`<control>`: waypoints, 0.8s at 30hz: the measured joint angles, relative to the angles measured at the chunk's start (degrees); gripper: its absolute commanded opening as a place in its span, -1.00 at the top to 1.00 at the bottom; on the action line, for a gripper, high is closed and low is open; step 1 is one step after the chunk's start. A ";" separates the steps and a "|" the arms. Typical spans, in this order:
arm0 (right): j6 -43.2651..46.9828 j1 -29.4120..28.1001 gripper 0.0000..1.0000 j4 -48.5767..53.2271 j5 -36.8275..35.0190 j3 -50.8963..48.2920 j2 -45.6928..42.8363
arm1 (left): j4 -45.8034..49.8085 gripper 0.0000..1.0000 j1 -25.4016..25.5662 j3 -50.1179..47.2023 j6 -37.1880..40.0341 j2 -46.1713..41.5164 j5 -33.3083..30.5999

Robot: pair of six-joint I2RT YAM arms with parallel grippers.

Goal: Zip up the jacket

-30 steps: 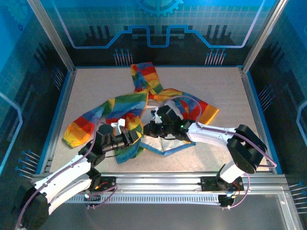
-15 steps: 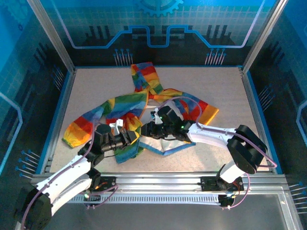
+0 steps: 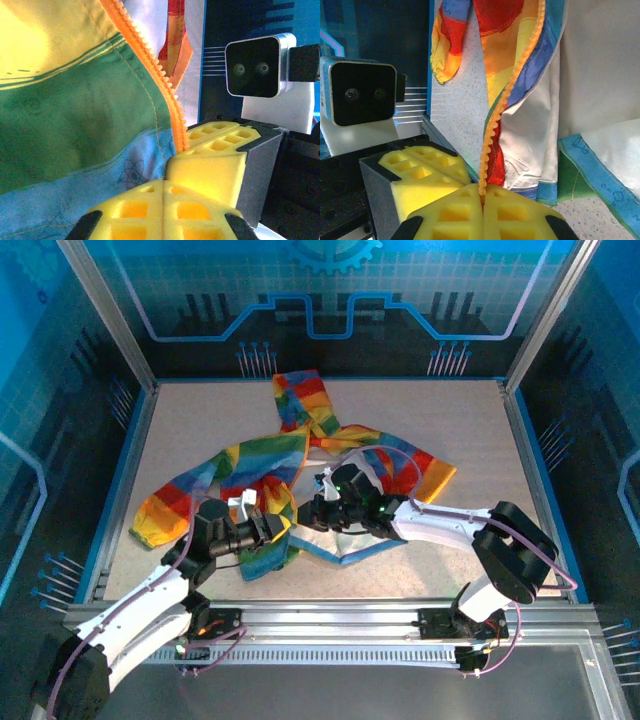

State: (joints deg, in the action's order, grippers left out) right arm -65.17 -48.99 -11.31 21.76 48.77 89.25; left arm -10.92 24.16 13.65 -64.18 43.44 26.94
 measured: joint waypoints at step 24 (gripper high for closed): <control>-5.44 0.44 1.00 -6.56 1.42 -1.40 1.31 | -10.58 0.37 -1.03 -3.78 -5.35 0.94 1.86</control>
State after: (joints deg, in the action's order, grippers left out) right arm -70.61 -48.56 -17.87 23.18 47.37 90.56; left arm -21.50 23.14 9.87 -69.54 44.38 28.80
